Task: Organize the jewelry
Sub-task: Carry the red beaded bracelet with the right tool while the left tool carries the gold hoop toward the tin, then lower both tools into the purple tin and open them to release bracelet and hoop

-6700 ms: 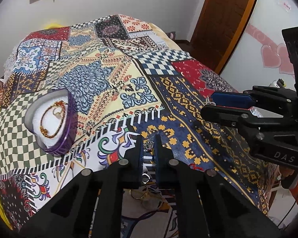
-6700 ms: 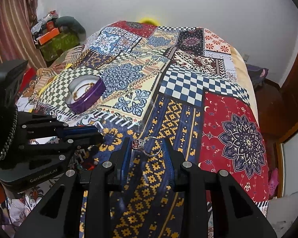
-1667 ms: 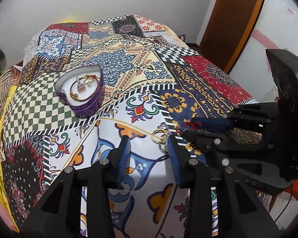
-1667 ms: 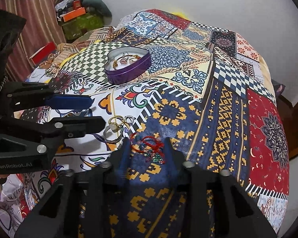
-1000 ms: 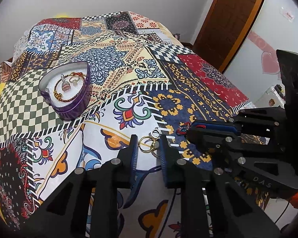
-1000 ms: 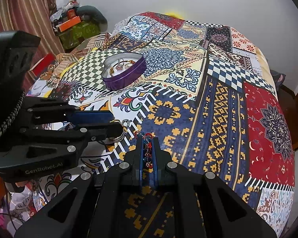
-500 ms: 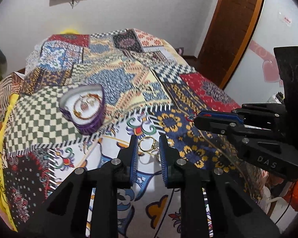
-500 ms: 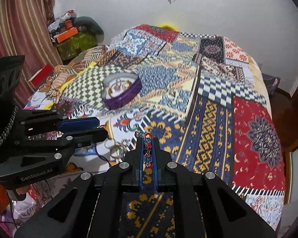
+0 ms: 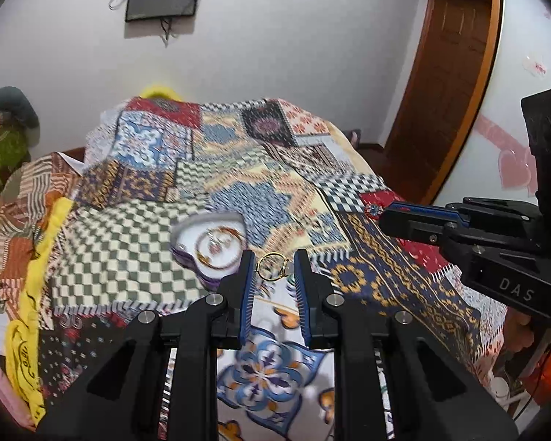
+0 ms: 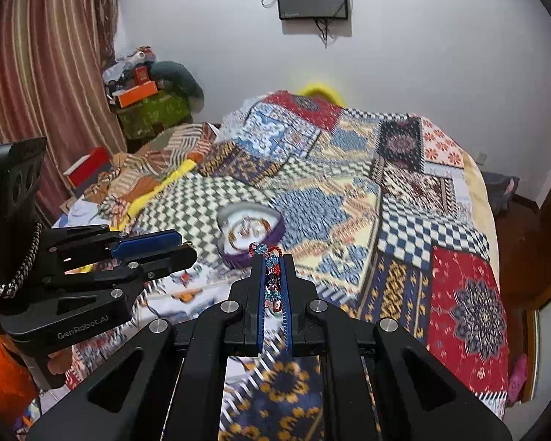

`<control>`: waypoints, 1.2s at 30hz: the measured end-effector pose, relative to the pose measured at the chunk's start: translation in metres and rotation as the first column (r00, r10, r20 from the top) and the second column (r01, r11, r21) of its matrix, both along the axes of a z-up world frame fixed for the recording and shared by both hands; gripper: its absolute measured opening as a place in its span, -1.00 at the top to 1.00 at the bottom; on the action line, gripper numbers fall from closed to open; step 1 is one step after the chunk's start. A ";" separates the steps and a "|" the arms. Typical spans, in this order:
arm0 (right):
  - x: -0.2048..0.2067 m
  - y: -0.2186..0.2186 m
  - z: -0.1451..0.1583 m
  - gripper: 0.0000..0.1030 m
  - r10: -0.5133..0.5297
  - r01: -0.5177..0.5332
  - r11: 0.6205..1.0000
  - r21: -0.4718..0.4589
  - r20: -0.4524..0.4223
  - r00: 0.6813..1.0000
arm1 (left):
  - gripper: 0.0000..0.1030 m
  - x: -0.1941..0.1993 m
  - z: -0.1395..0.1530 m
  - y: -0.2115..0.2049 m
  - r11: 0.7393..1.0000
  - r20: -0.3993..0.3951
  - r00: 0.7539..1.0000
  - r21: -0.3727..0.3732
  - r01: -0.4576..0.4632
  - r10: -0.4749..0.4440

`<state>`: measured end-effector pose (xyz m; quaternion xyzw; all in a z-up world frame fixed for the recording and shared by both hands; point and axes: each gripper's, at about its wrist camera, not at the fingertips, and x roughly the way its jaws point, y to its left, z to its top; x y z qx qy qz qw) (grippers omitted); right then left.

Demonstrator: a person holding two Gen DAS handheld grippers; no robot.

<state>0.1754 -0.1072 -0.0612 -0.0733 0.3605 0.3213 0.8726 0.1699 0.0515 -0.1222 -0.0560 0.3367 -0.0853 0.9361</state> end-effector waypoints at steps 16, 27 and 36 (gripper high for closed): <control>0.027 0.054 0.003 0.87 0.047 -0.047 0.999 0.026 0.000 0.999 | 0.61 0.020 0.003 0.046 0.996 0.039 0.996 -0.014 -0.085 0.086; 0.068 0.081 -0.026 0.87 0.058 -0.060 0.998 -0.009 -0.109 0.992 | 0.61 0.060 -0.033 0.066 0.994 -0.057 0.993 -0.027 -0.108 0.106; 0.098 0.091 -0.053 0.87 0.043 -0.056 0.997 -0.058 -0.219 0.975 | 0.61 0.095 -0.062 0.068 0.995 -0.134 0.987 -0.029 -0.091 0.086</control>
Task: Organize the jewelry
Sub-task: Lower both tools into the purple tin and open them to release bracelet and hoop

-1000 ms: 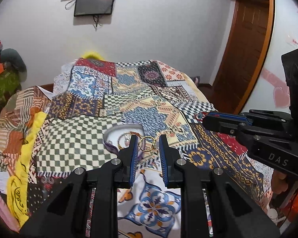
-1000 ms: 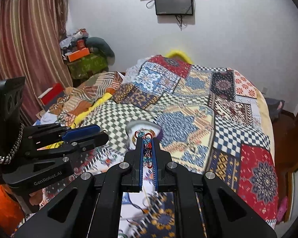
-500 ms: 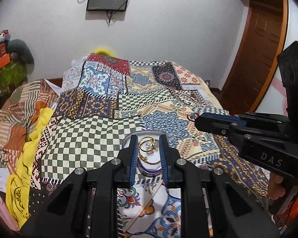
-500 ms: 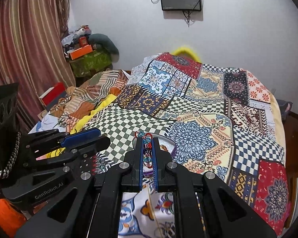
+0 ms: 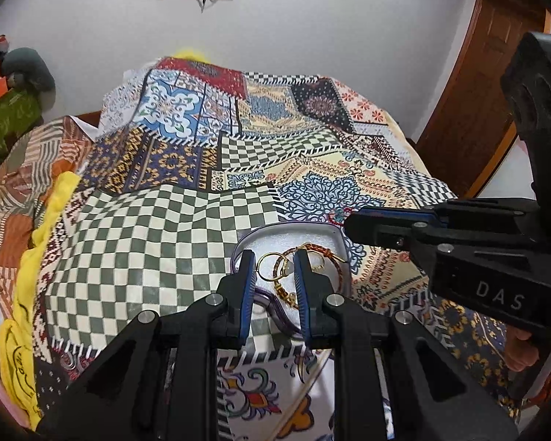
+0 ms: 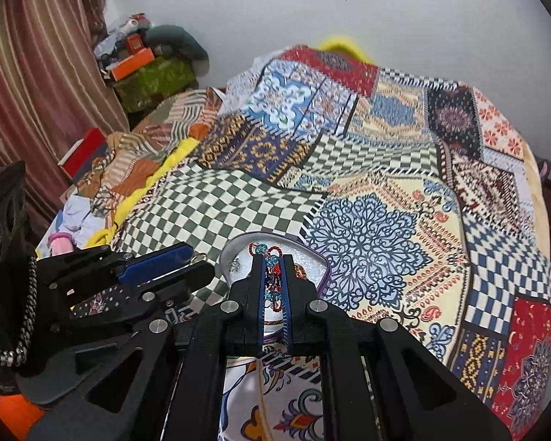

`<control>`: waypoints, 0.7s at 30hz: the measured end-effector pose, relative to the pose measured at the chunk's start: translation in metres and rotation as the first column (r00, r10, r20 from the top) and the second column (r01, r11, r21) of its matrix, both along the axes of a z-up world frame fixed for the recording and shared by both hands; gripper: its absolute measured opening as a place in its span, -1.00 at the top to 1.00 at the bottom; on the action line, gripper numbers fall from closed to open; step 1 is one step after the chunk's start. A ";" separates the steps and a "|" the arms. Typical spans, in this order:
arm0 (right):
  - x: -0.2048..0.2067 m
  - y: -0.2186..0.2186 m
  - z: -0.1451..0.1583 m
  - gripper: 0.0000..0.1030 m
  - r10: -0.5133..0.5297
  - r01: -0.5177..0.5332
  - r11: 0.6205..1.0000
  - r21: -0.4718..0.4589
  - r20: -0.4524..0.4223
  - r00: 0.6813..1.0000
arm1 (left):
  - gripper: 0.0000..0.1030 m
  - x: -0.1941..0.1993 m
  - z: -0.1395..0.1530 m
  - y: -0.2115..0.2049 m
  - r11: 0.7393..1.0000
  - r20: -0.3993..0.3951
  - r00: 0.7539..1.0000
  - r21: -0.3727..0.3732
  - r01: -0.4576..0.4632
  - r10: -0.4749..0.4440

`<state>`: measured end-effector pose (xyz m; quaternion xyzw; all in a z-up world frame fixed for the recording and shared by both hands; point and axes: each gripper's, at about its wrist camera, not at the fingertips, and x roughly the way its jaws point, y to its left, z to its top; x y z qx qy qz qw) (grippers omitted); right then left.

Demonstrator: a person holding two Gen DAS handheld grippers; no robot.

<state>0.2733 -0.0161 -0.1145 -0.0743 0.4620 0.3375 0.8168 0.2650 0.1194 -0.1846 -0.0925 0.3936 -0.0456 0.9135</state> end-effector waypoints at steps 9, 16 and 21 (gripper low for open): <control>0.023 0.012 -0.018 0.87 -0.005 0.002 0.998 -0.057 -0.063 0.998 | 0.61 0.026 -0.019 0.001 1.000 -0.048 0.999 -0.005 0.009 -0.009; 0.034 0.011 -0.030 0.87 -0.011 0.005 0.999 -0.045 -0.134 0.991 | 0.62 0.029 -0.025 0.000 1.000 -0.059 0.998 -0.014 0.016 -0.016; 0.032 0.013 -0.029 0.87 0.012 -0.018 0.999 -0.040 -0.146 0.989 | 0.62 0.028 -0.023 -0.001 1.000 -0.050 0.999 -0.007 0.016 -0.016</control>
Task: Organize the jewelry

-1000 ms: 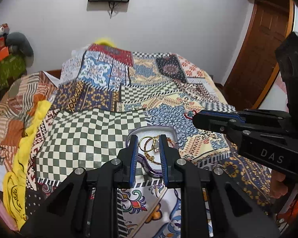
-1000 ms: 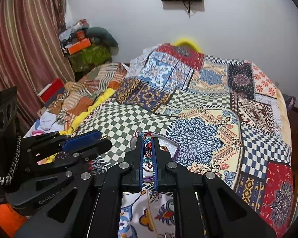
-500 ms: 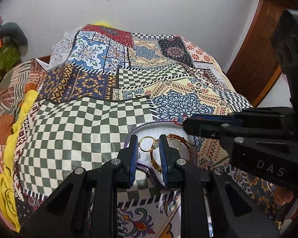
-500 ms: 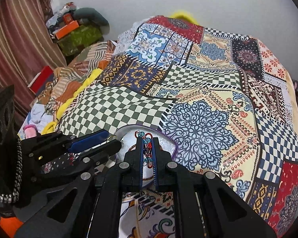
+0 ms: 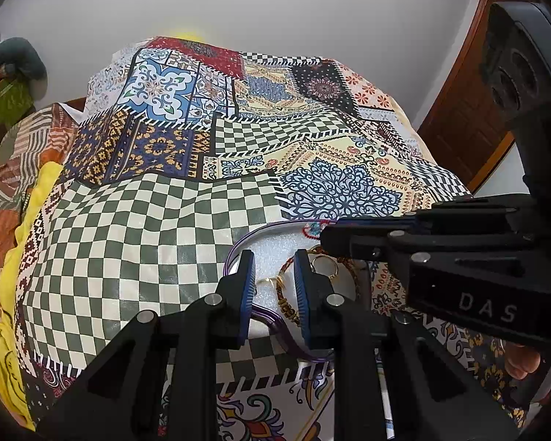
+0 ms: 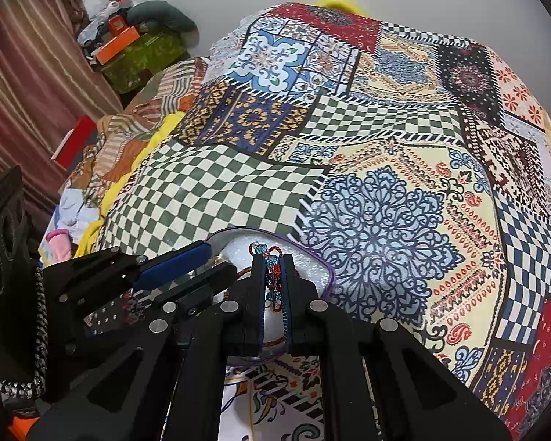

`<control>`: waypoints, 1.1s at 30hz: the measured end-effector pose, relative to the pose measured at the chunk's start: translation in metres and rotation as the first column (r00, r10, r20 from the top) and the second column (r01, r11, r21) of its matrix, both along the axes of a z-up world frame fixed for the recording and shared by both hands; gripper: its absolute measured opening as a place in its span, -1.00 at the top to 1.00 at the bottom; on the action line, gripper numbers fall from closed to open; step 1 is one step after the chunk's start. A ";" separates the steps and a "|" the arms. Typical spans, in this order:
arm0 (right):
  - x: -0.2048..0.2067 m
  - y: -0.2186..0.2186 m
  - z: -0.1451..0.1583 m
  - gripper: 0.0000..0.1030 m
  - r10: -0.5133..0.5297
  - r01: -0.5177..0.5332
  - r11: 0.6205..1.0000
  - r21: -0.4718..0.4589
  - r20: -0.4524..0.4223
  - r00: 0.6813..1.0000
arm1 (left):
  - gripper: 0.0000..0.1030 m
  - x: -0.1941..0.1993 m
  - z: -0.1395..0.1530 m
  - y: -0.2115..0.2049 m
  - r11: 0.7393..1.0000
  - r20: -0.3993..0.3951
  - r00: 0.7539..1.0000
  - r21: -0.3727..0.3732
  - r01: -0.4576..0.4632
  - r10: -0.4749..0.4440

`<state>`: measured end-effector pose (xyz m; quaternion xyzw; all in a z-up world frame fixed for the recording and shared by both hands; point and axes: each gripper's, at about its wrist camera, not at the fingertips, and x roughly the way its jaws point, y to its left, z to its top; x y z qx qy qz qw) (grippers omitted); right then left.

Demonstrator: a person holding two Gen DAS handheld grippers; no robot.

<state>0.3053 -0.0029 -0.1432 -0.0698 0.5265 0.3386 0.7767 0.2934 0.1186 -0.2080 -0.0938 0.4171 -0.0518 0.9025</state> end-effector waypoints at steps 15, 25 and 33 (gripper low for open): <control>-0.014 -0.013 0.028 0.58 -0.026 0.026 1.000 0.003 0.097 0.995 | 0.56 -0.024 0.030 0.001 1.000 0.046 0.999 0.003 -0.008 0.008; -0.061 -0.052 0.069 0.57 -0.026 0.027 1.000 0.001 0.259 0.966 | 0.40 -0.060 0.059 -0.013 0.999 0.088 0.996 0.040 0.013 -0.016; -0.094 -0.086 0.070 0.57 -0.050 0.059 0.998 -0.020 0.307 0.950 | 0.31 -0.086 0.055 -0.043 0.997 0.054 0.996 0.052 0.064 -0.067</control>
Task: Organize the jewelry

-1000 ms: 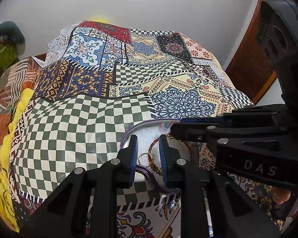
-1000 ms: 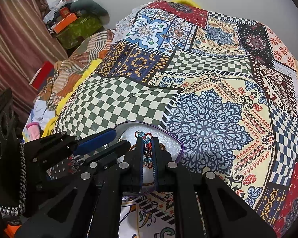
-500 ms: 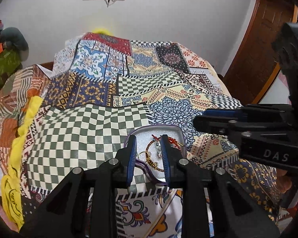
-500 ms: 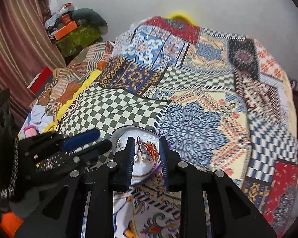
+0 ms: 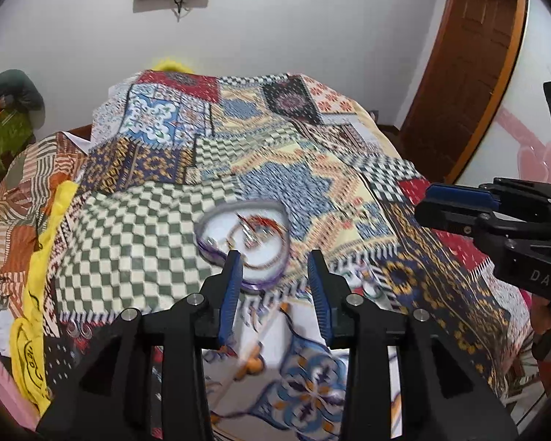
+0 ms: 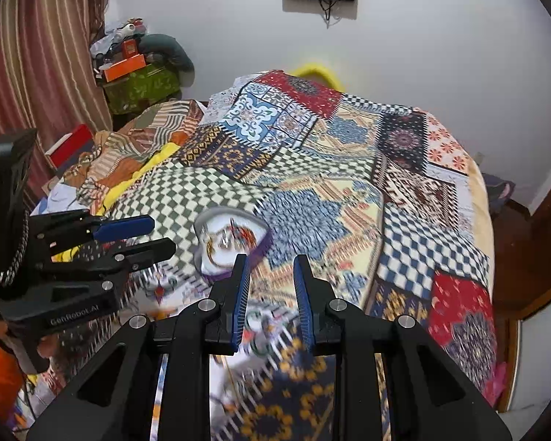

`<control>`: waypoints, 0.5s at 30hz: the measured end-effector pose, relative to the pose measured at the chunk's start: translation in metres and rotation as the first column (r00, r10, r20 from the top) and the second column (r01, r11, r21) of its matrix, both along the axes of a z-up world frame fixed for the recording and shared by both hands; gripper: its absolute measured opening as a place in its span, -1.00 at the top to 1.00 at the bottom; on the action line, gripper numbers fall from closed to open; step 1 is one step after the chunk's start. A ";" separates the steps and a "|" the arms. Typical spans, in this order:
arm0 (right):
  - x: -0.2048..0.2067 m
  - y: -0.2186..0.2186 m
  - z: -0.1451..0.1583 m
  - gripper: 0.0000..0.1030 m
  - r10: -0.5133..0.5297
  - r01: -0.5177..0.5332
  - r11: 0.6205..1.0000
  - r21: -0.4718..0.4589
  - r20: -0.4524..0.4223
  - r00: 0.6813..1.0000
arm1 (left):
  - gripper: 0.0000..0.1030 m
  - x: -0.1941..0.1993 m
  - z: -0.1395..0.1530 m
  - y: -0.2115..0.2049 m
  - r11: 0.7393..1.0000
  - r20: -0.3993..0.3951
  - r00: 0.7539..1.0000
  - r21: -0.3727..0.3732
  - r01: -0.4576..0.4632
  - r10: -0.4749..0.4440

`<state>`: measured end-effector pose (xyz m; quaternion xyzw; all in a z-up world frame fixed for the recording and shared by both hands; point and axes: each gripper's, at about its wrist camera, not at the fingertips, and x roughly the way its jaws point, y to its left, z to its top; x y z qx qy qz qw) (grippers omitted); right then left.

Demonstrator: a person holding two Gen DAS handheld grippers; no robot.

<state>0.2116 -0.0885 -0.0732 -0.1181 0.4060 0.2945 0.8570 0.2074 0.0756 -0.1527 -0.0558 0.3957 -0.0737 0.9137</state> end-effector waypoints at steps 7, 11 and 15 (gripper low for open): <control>-0.018 -0.028 -0.028 0.57 -0.047 0.050 0.998 0.028 -0.108 0.993 | 0.31 -0.016 -0.021 -0.031 0.998 -0.076 0.996 -0.026 0.053 -0.055; -0.028 -0.042 -0.043 0.57 -0.080 0.082 0.997 0.012 -0.138 0.987 | 0.31 -0.024 -0.031 -0.050 0.996 -0.109 0.990 -0.029 0.083 -0.085; -0.034 -0.055 -0.048 0.57 -0.103 0.108 0.994 0.019 -0.159 0.982 | 0.31 -0.027 -0.036 -0.065 0.994 -0.130 0.986 -0.034 0.105 -0.109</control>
